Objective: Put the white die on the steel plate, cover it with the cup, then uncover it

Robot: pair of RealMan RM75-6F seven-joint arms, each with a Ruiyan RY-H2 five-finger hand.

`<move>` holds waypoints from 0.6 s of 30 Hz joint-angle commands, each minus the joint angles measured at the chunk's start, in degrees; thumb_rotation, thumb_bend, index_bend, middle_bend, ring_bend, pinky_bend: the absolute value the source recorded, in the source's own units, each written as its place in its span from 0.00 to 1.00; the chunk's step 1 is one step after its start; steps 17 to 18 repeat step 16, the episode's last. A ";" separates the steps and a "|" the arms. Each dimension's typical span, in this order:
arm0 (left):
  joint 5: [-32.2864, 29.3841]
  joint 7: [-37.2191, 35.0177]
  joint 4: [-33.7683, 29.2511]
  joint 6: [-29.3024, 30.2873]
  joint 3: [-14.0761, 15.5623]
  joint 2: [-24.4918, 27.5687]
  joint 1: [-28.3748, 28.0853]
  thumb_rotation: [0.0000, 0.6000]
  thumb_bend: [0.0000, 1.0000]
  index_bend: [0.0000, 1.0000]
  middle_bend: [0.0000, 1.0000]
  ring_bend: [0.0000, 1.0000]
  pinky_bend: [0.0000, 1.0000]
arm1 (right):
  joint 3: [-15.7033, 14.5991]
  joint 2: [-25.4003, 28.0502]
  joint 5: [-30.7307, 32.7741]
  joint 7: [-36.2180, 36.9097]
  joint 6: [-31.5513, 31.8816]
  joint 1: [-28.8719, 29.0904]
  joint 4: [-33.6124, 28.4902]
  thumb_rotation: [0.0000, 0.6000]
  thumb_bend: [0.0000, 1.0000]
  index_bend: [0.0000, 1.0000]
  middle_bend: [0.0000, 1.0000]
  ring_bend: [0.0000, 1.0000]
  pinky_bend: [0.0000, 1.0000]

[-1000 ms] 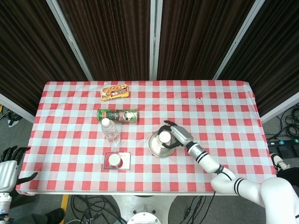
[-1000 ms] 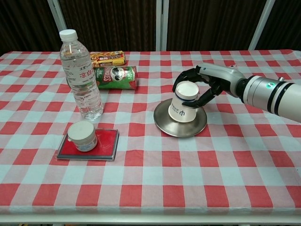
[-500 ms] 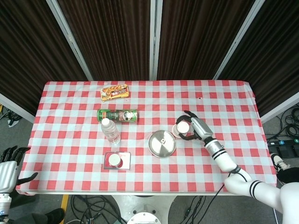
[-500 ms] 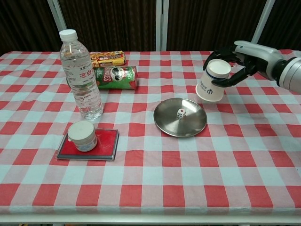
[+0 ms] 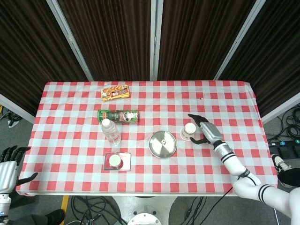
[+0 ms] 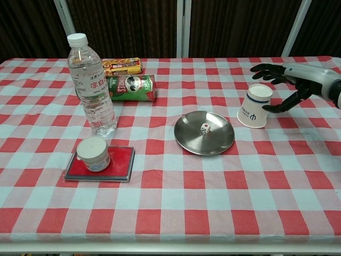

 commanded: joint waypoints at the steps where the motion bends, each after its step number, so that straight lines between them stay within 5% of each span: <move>1: 0.10 0.13 0.03 0.02 -0.10 -0.07 -0.13 1.00 0.07 0.20 0.19 0.10 0.08 | -1.04 6.70 -2.66 -7.98 11.58 -6.04 -7.84 1.00 0.23 0.00 0.09 0.00 0.00; 7: 0.70 1.16 0.86 0.15 -0.60 -1.09 -0.92 1.00 0.07 0.20 0.19 0.10 0.08 | -4.49 15.24 -3.69 -22.44 29.14 -18.25 -18.95 1.00 0.25 0.01 0.12 0.00 0.00; 12: 1.37 2.58 0.77 0.00 -0.94 -1.63 -1.85 1.00 0.07 0.20 0.19 0.10 0.08 | -7.81 19.80 -6.48 -23.43 39.60 -26.91 -24.87 1.00 0.26 0.06 0.14 0.00 0.00; 18: 1.84 4.07 0.31 0.27 -1.01 -1.47 -2.20 1.00 0.07 0.20 0.19 0.10 0.08 | -10.31 21.88 -9.61 -21.86 43.03 -30.89 -27.25 1.00 0.27 0.07 0.14 0.00 0.00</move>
